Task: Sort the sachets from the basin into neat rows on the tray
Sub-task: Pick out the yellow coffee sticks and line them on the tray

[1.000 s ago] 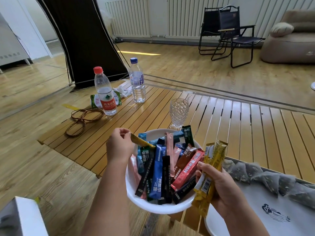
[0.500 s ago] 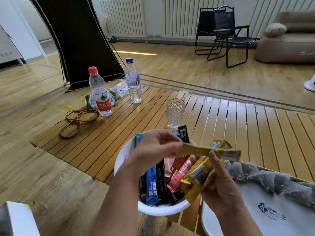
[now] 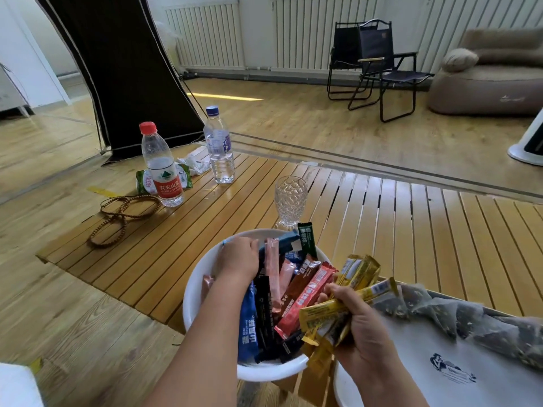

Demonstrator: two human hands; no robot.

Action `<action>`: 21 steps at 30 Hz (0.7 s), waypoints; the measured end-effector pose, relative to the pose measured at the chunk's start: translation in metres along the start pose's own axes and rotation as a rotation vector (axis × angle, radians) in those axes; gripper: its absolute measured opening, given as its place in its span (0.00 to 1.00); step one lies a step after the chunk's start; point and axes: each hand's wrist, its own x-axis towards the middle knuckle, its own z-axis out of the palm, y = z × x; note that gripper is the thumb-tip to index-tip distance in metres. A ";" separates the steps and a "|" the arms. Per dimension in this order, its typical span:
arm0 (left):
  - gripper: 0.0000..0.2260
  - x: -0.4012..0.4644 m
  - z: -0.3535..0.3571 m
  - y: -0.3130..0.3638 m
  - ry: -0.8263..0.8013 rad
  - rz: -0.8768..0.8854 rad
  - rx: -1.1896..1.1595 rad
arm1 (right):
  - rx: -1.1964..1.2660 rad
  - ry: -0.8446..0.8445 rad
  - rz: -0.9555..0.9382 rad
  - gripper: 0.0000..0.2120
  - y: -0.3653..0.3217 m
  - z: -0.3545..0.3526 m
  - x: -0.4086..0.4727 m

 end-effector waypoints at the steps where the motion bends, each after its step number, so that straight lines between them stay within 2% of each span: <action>1: 0.17 0.002 0.002 -0.001 0.029 -0.013 -0.001 | -0.014 0.009 0.000 0.09 0.001 0.001 0.000; 5: 0.13 0.004 0.005 0.001 0.100 -0.037 -0.034 | -0.032 0.043 -0.005 0.18 0.003 0.004 -0.001; 8: 0.09 0.010 0.005 0.003 0.059 -0.054 -0.017 | -0.035 0.062 -0.008 0.24 0.004 0.004 -0.001; 10: 0.10 0.017 0.007 0.003 0.036 -0.102 0.010 | -0.044 0.074 -0.003 0.26 0.005 0.003 0.000; 13: 0.14 0.024 0.010 0.001 0.031 -0.168 0.034 | -0.046 0.081 0.005 0.27 0.005 0.003 0.001; 16: 0.16 0.030 0.012 -0.001 -0.012 -0.158 0.054 | -0.029 0.072 0.006 0.25 0.006 0.003 0.003; 21: 0.14 0.033 0.015 -0.001 -0.110 -0.121 0.043 | -0.011 0.067 -0.007 0.22 0.006 0.005 0.004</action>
